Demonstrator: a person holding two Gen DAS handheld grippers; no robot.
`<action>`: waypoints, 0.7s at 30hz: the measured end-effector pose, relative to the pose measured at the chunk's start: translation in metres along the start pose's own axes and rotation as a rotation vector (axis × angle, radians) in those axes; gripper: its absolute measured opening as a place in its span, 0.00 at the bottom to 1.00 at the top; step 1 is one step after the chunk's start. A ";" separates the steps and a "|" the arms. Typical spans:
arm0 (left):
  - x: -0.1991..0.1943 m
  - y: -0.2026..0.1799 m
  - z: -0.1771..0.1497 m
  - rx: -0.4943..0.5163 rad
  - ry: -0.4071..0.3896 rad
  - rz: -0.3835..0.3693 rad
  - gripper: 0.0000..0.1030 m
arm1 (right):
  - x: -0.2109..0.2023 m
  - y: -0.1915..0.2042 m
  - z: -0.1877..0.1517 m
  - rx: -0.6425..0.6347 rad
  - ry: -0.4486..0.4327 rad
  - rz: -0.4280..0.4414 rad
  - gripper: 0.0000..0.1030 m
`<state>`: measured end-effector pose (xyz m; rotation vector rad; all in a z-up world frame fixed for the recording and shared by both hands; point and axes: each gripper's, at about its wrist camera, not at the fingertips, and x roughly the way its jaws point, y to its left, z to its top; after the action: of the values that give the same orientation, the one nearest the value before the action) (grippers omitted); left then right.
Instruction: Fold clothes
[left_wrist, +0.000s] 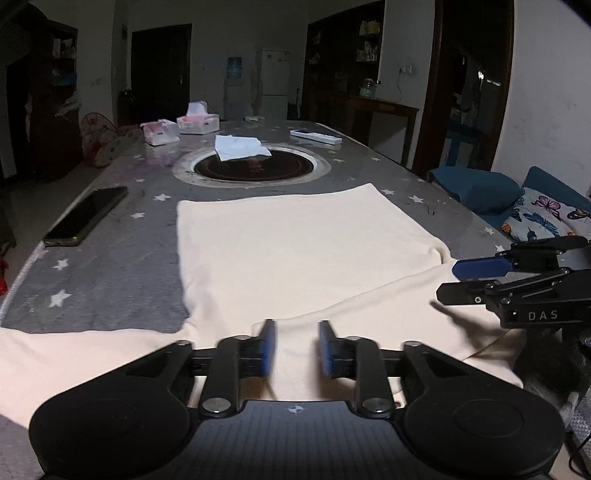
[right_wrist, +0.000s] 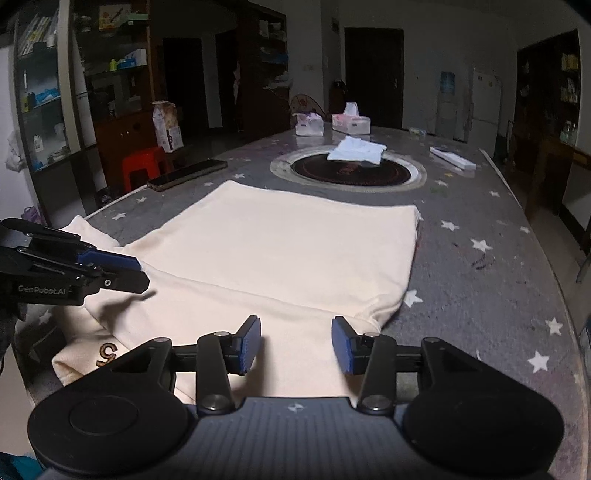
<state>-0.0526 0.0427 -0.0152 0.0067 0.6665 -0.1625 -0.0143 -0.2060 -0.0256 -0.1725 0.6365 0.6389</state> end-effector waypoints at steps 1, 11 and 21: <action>0.001 0.000 -0.002 0.003 0.005 0.007 0.34 | 0.001 0.001 -0.001 -0.001 0.003 -0.002 0.45; -0.027 0.041 -0.014 -0.119 -0.015 0.195 0.42 | -0.005 0.015 -0.004 -0.049 0.003 0.008 0.52; -0.057 0.120 -0.031 -0.305 -0.023 0.641 0.48 | -0.006 0.018 -0.005 -0.037 0.000 0.006 0.52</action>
<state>-0.0978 0.1718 -0.0097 -0.0743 0.6319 0.5561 -0.0315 -0.1959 -0.0255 -0.2057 0.6254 0.6567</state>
